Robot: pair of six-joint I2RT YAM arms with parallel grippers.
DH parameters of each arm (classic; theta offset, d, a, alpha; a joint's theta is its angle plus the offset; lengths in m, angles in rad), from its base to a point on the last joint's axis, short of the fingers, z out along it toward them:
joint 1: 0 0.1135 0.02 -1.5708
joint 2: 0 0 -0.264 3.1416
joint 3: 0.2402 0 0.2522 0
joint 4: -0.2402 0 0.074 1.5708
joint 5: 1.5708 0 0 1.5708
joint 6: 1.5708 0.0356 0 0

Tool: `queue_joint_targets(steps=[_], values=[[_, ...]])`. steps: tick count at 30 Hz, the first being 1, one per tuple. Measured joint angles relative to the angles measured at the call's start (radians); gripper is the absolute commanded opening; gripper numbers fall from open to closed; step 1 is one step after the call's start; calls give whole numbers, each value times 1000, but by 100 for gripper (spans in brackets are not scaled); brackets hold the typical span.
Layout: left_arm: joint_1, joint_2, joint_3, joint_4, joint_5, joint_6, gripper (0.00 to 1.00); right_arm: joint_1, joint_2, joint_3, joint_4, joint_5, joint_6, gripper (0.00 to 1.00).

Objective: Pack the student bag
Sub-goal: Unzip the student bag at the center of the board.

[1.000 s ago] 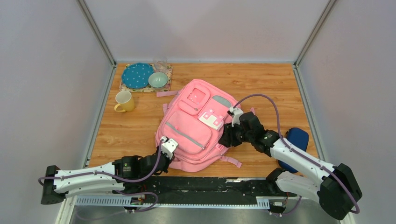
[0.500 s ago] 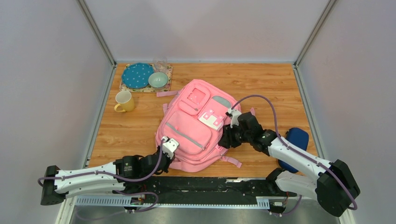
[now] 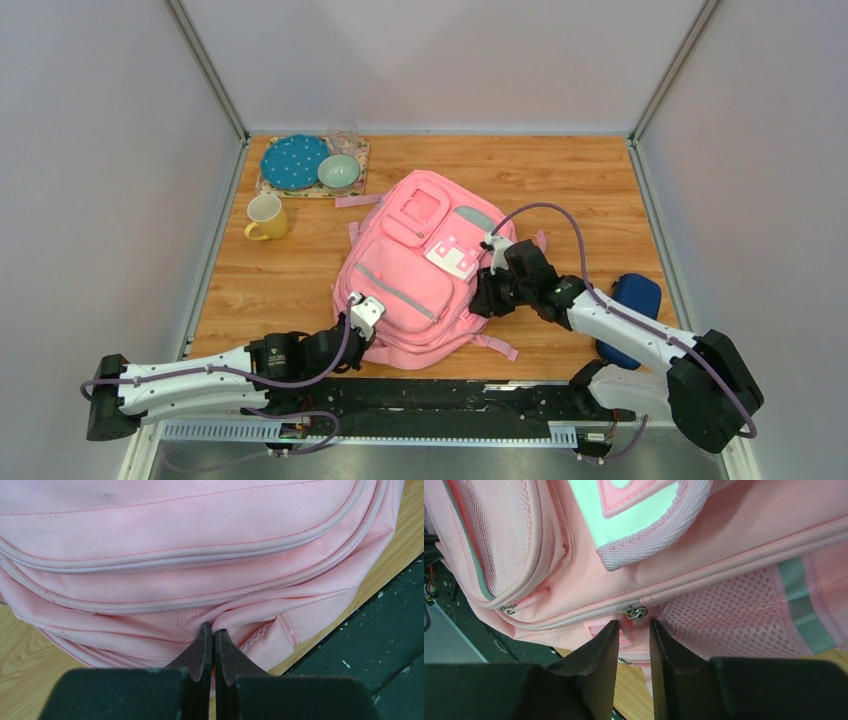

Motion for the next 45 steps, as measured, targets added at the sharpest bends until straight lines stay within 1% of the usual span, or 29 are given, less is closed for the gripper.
queue_joint_targets(steps=[1, 2, 4, 6, 7, 8, 11, 12, 13, 14, 17, 25, 30, 33, 36, 41, 45], values=[[0, 1, 0, 0, 1, 0, 0, 0, 3, 0, 3, 2, 0, 21], [1, 2, 0, 1, 2, 2, 0, 0, 6, 0, 6, 8, 3, 11], [2, 4, 0, 2, 3, 3, 0, 0, 11, 0, 11, 21, 8, 11], [3, 5, 0, 4, 5, 6, 0, 0, 14, -2, 18, 34, 18, 15], [4, 5, 0, 5, 6, 6, 0, 0, 15, -4, 21, 39, 22, 20], [5, 5, 0, 5, 8, 7, 0, 0, 15, -4, 21, 43, 25, 34], [8, 6, 0, 5, 11, 8, 0, 2, 15, -6, 26, 71, 34, 44], [9, 7, 0, 5, 12, 10, 0, 2, 15, -6, 27, 82, 35, 43], [10, 7, 0, 6, 13, 10, 0, 2, 15, -8, 30, 92, 35, 37], [10, 8, 0, 6, 14, 10, 0, 0, 15, -10, 31, 100, 36, 23], [14, 11, 0, 11, 20, 10, 0, 5, 15, -10, 38, 108, 40, 0], [16, 17, 0, 24, 28, 11, 0, 6, 8, -19, 55, 97, 44, 0], [25, 42, 0, 41, 32, 19, 0, 27, -80, -19, 13, 96, 53, 0], [32, 87, 8, 54, 40, 31, 0, 85, -115, 6, -45, 130, 55, 0], [35, 124, 18, 59, 43, 49, 0, 171, -101, 51, -108, 187, 56, 0], [40, 130, 19, 78, 51, 71, 0, 328, 18, 146, -235, 253, 73, 0], [41, 129, 19, 100, 61, 92, 0, 375, 79, 218, -330, 314, 81, 0]])
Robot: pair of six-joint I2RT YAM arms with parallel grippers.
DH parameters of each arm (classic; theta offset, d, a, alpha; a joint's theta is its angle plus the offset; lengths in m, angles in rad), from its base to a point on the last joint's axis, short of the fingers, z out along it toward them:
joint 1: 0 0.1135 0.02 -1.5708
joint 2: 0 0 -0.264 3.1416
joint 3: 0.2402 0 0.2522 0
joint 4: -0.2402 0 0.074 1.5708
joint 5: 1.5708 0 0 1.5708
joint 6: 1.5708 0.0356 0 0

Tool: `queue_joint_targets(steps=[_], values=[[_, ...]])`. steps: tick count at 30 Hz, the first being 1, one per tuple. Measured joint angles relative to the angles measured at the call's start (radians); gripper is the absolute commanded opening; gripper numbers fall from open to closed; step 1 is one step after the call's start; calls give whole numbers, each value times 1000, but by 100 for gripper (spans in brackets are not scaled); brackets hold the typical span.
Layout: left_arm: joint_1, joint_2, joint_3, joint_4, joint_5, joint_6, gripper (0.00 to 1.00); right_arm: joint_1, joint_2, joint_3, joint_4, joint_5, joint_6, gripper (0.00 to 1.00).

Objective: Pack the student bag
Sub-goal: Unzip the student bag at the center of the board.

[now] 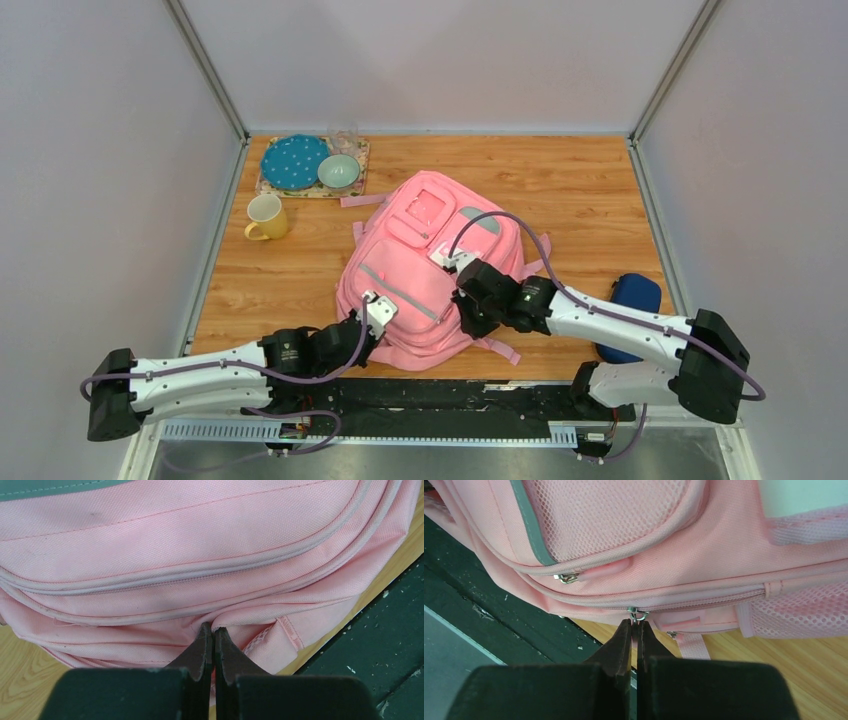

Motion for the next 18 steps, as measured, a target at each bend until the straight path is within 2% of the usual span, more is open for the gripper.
queue_joint_targets(steps=[4, 8, 16, 17, 18], values=[[26, 1, 0, 21, 21, 31, 0, 23, 22, 49, -37, -5, -3, 0], [53, 16, 4, 43, 43, 59, 0, 99, 67, 69, -3, -31, 27, 0], [60, 19, 9, 59, 92, 73, 0, 253, 290, 139, 132, -3, 175, 0], [62, 12, 9, 56, 95, 72, 0, 256, 298, 138, 145, 5, 201, 1], [64, -1, 6, 54, 97, 72, 0, 258, 300, 134, 165, 11, 231, 7]])
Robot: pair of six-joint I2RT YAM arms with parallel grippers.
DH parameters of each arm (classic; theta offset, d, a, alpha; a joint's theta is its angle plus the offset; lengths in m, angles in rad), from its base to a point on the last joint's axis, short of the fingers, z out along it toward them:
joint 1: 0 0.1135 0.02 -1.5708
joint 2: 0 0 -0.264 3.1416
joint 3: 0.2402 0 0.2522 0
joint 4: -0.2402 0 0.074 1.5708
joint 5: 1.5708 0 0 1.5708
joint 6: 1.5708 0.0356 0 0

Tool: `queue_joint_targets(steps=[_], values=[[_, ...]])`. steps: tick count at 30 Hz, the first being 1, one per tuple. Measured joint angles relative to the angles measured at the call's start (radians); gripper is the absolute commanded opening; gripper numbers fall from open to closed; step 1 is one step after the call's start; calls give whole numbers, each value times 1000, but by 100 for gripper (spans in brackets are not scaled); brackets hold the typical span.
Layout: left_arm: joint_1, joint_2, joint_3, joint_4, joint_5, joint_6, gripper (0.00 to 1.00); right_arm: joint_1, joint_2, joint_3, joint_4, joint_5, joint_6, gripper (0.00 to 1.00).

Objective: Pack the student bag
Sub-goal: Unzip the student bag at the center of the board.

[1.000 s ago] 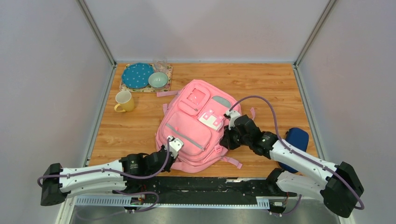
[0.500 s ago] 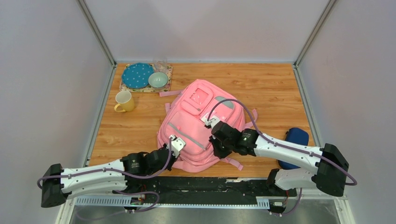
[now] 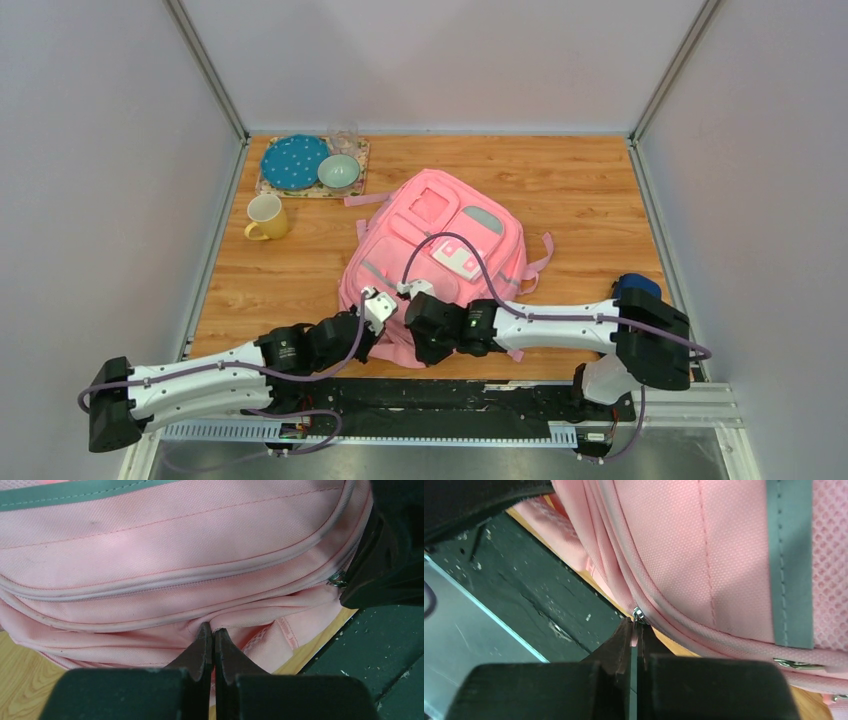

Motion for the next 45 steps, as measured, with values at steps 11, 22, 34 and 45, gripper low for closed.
queue_joint_targets(steps=[11, 22, 34, 45], values=[[0, -152, -26, 20, -2, -68, 43, -19, -296, -163, 163, 90, 179, 60], [1, -135, 72, 2, 31, -120, 56, -85, -603, -340, 98, 260, 375, 57], [1, 113, 270, 67, 228, -168, 58, -173, -616, -386, 92, 284, 460, 54], [-8, 279, 262, 61, 379, -208, 58, -219, -538, -388, 133, 261, 480, 54]])
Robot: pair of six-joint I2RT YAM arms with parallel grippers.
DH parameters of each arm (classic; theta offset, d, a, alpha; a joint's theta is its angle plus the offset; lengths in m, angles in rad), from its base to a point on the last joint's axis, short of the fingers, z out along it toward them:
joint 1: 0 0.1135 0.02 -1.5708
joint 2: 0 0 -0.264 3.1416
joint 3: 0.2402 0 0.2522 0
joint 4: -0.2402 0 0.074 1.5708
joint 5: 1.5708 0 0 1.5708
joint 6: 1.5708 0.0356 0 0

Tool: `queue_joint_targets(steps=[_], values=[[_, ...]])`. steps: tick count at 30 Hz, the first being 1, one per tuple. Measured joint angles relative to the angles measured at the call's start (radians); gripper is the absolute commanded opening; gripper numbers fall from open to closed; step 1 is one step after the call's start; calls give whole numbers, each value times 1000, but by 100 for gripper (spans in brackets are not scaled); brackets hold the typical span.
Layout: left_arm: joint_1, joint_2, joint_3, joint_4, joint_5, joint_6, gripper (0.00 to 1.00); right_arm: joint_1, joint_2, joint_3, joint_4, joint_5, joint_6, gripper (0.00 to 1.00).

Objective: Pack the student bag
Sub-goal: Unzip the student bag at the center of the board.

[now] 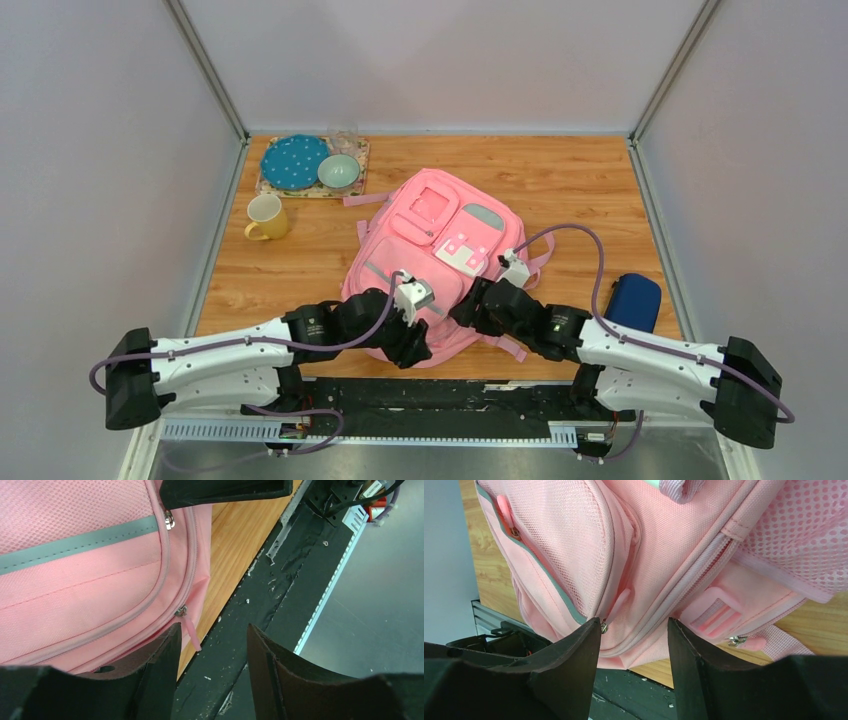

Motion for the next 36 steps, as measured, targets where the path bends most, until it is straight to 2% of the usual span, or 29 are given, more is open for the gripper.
queue_joint_targets(steps=[4, 6, 10, 15, 19, 20, 23, 26, 29, 31, 32, 35, 36], values=[[0, 34, 0, -4, 19, -8, 56, 0, 18, 0, 13, -5, 0, 54], [-1, 55, 0, -9, 19, -11, 49, 0, 26, 0, 17, -8, -1, 54], [-1, 87, 0, -15, 16, -16, 47, -2, 36, 0, 21, -14, -3, 54], [-1, 110, 0, -23, -14, -20, 37, -2, 39, 0, 22, -18, -3, 53], [-1, 126, 0, -29, -35, -25, 22, -2, 39, 0, 22, -19, -3, 53], [-1, 131, 0, -31, -39, -26, 13, -2, 39, 0, 23, -19, -4, 53], [-1, 138, -2, -32, -47, -35, 0, -2, 41, 0, 23, -21, -3, 52], [-1, 140, -9, -30, -57, -39, 0, -2, 48, 0, 29, -27, -3, 50], [-1, 140, -15, -29, -64, -39, 0, -2, 56, 0, 40, -35, -2, 46], [-2, 139, -22, -24, -65, -39, 0, -2, 67, 0, 50, -41, 0, 37], [-2, 137, -28, -21, -66, -39, 0, -2, 73, 0, 52, -43, 1, 25], [-2, 122, -47, -11, -69, -37, 0, -3, 92, 0, 57, -48, 9, 0], [-2, 113, -53, -8, -69, -37, 0, -6, 97, 0, 59, -51, 11, 0]])
